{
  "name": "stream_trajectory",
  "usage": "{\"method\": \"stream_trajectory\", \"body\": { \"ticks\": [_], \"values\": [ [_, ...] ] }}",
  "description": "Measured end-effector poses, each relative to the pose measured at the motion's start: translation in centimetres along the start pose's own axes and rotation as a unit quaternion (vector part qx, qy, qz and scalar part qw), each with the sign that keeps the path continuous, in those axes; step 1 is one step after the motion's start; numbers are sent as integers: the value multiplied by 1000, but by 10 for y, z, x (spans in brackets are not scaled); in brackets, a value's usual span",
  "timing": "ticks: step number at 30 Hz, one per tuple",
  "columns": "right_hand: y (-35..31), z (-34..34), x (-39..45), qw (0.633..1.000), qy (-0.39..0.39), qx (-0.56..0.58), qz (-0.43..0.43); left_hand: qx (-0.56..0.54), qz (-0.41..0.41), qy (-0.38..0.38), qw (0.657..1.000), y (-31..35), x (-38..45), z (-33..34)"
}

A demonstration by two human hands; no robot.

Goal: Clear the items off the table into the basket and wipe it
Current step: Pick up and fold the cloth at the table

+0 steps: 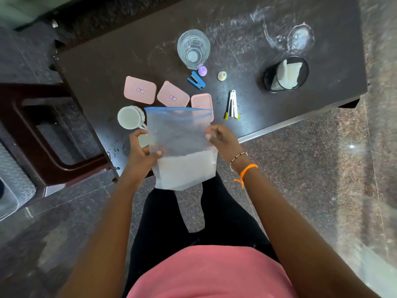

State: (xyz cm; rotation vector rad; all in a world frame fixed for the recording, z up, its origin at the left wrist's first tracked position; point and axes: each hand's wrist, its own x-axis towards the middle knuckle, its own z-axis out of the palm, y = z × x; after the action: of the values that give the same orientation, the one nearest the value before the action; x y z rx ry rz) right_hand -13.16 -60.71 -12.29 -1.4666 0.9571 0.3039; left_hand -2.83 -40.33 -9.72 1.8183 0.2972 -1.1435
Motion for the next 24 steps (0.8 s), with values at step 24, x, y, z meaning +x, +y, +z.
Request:
{"method": "stream_trajectory", "body": {
  "ticks": [24],
  "values": [
    [62, 6, 29, 979, 79, -70, 172, 349, 9, 60, 935, 8, 39, 37]
  ]
}}
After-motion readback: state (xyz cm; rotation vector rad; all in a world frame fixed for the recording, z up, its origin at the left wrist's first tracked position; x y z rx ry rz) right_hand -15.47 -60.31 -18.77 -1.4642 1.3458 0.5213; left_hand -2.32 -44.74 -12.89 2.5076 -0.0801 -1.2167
